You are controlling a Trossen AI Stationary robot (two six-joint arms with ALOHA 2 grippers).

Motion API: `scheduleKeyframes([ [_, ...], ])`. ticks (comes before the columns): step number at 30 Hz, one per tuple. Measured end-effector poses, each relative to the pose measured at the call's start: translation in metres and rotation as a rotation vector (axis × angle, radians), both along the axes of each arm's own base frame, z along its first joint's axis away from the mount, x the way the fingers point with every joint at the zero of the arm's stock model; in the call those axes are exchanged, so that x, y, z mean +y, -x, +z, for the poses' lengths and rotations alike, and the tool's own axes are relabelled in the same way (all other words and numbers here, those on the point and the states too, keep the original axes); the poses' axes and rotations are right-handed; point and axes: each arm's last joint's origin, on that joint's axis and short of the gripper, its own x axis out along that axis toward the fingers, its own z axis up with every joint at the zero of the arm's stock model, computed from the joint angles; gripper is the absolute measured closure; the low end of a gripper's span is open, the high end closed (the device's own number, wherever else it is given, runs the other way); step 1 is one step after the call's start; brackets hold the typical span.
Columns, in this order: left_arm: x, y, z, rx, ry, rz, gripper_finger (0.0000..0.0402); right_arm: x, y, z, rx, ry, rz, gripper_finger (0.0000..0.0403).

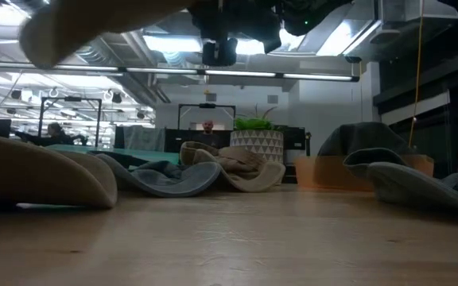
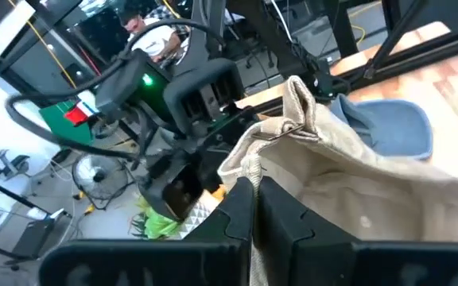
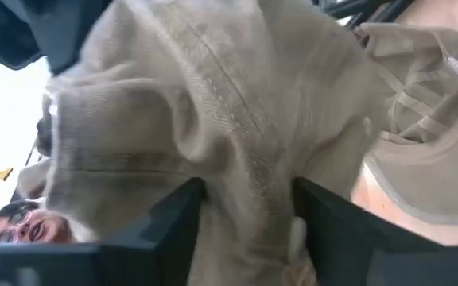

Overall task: Pick & Place hat
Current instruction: Put the bottom right brown cap into the green bin

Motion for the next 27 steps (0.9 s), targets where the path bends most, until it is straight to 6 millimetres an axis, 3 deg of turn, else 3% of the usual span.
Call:
scheduleKeyframes([
  [11,-0.004,-0.001,-0.002,0.010,0.159,-0.108,0.0375,-0.024,0.001,0.028,-0.088,0.025,-0.052,0.0377],
  [19,0.007,0.003,-0.017,0.085,0.358,0.030,0.0328,-0.031,0.003,0.053,-0.133,0.037,-0.023,0.0374],
  [27,0.022,-0.004,-0.020,0.079,0.321,0.149,0.0258,-0.030,0.005,0.073,-0.138,0.101,-0.018,0.0377],
])
